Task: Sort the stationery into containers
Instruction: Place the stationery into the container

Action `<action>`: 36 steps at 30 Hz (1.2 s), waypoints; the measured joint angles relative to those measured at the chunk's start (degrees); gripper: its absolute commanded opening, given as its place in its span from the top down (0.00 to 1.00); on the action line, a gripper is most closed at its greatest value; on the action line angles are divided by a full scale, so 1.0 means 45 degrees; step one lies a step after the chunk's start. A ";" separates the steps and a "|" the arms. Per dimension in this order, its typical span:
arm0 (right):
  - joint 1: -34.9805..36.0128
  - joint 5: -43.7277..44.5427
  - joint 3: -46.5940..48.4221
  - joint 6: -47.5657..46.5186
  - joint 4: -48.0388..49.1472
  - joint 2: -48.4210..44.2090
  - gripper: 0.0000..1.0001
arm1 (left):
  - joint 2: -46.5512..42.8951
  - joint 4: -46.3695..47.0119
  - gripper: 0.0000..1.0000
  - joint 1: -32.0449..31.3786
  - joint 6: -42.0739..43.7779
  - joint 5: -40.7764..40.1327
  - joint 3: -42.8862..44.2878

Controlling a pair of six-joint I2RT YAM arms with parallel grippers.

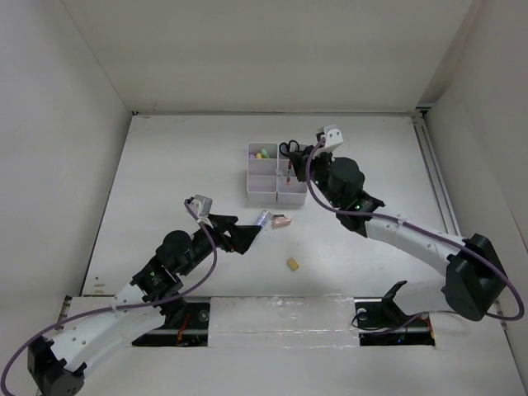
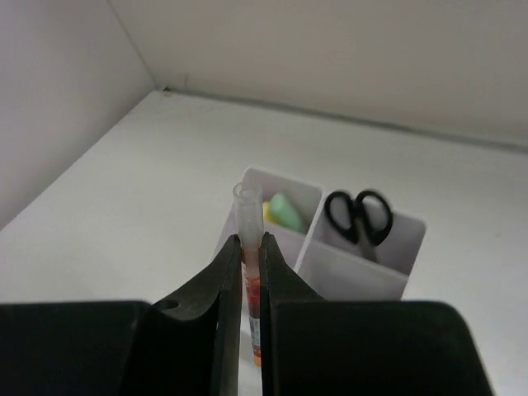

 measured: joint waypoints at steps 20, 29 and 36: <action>-0.2739 -0.3337 0.1146 -0.3667 0.2618 0.3706 1.00 | 0.0058 0.0053 0.01 0.0000 -0.0029 0.0427 -0.0389; -0.2807 -0.3682 0.0675 -0.3458 0.3269 0.4362 0.44 | -0.0078 0.0107 0.01 0.0000 -0.0029 0.0491 -0.0389; -0.2720 -0.3677 -0.1103 -0.2744 0.4235 0.3609 0.04 | -0.0034 0.0112 0.01 0.0000 -0.0039 0.0403 -0.0389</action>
